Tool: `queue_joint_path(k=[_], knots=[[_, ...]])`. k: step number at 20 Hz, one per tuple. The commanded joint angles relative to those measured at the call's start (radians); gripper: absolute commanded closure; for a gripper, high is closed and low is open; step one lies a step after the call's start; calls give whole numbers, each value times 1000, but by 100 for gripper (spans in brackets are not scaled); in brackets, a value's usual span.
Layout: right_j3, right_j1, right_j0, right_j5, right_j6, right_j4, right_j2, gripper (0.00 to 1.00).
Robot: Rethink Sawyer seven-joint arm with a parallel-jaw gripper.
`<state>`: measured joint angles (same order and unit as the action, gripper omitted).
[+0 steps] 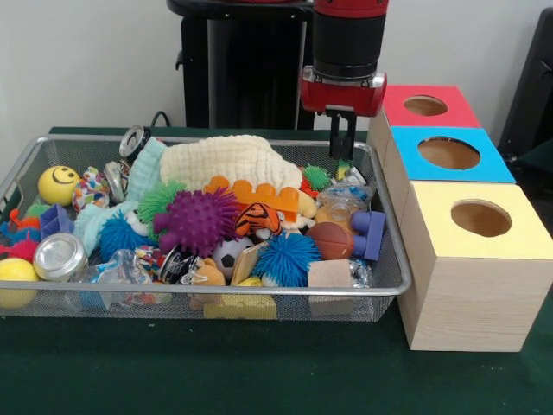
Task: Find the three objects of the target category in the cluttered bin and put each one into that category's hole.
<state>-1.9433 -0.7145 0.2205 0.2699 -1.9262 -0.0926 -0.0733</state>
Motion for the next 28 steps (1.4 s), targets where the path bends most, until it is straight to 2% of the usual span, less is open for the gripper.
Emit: queue_joint_path(k=[1,10,11,20,28], knots=[[75,-21,36,77,51,-65,-111,100],[65,-21,32,30,16,-88,-112,100],[64,-22,32,22,10,-93,-112,0],[67,-24,28,46,0,-91,-107,0],[105,30,51,53,15,-80,-141,0]])
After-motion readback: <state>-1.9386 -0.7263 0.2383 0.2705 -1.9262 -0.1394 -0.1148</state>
